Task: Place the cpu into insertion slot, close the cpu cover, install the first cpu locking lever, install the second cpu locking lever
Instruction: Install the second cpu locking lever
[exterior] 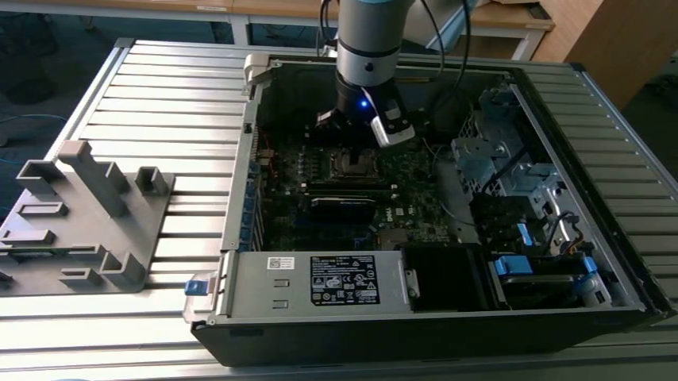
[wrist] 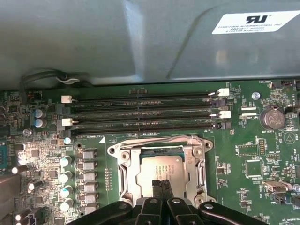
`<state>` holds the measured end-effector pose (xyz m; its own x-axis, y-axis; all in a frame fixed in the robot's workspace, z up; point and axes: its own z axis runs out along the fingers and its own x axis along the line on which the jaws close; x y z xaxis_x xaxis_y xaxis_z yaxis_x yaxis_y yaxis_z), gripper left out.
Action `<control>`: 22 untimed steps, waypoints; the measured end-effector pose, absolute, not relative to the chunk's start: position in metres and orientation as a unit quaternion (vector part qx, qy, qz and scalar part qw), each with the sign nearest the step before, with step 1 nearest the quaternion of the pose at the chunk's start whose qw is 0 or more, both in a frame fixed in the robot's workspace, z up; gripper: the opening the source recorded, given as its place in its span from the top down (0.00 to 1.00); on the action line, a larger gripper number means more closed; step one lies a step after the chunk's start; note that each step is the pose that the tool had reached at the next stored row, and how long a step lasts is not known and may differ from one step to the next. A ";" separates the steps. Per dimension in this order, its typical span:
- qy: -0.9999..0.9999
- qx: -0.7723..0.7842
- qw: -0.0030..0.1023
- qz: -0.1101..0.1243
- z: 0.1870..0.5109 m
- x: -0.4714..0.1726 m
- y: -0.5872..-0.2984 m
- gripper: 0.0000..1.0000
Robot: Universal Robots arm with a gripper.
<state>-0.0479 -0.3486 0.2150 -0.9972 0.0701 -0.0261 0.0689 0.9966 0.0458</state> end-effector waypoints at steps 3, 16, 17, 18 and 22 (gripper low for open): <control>0.999 0.035 0.014 0.023 0.216 -0.048 -0.349 0.89; 0.999 0.035 0.014 0.022 0.219 -0.045 -0.348 0.89; 0.999 0.035 0.014 0.022 0.219 -0.045 -0.348 0.89; 0.999 0.035 0.014 0.023 0.219 -0.045 -0.348 0.89; 0.999 0.035 0.014 0.022 0.222 -0.045 -0.348 0.89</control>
<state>-0.0451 -0.3485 0.2222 -0.9972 0.0701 -0.0262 0.0689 0.9966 0.0459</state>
